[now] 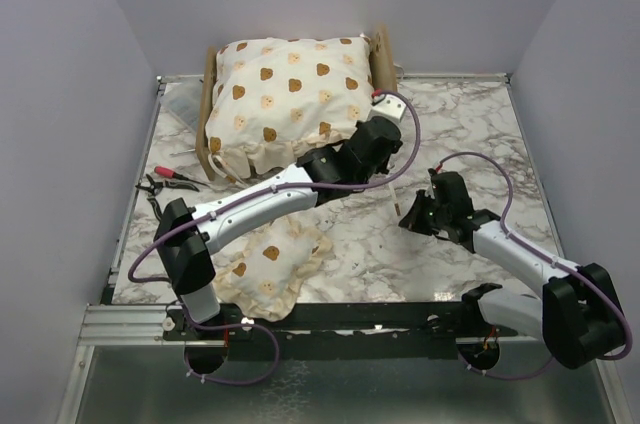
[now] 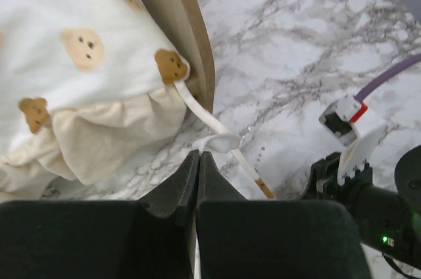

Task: Set up the pet bed

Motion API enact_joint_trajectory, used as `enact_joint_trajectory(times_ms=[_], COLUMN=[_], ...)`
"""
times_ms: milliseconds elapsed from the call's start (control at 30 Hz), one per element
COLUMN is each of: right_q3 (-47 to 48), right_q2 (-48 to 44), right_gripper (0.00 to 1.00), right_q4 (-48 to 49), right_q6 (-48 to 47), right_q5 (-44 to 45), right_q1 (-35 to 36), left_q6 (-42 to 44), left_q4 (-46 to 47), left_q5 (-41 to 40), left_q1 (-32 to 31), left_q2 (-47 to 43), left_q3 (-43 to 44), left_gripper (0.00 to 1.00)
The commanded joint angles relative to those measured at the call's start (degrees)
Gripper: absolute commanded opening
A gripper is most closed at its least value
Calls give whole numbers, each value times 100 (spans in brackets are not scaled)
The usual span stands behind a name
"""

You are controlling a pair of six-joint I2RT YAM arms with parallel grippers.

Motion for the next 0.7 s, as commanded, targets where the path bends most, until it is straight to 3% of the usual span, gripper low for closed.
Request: enact_joint_trajectory(times_ms=[0,167,300,500,667], right_q3=[-217,-107,93,317,420], right_q2=[-80,-245,-279,-435,-486], right_gripper=[0,0,0,0,0], right_q4=[-94,-94,-306,-544,-657], right_q6=[119,84,-64,-189,-265], right_q5=[-142,-195,-57,-49,-94], right_q1=[-6,-8,-6,-10,-6], left_q6=[504,239,-232,-1124,-1738], left_q4=[-433,-461,-162,1129,2626], left_q5=[-232,344,681,844,1307], left_q1=[144,134,-32,-480,-869], left_q2=[24,-122,-465,-897,-355], left_q3=[682,363,-681,-2560,-3431], left_gripper=[0,0,0,0,4])
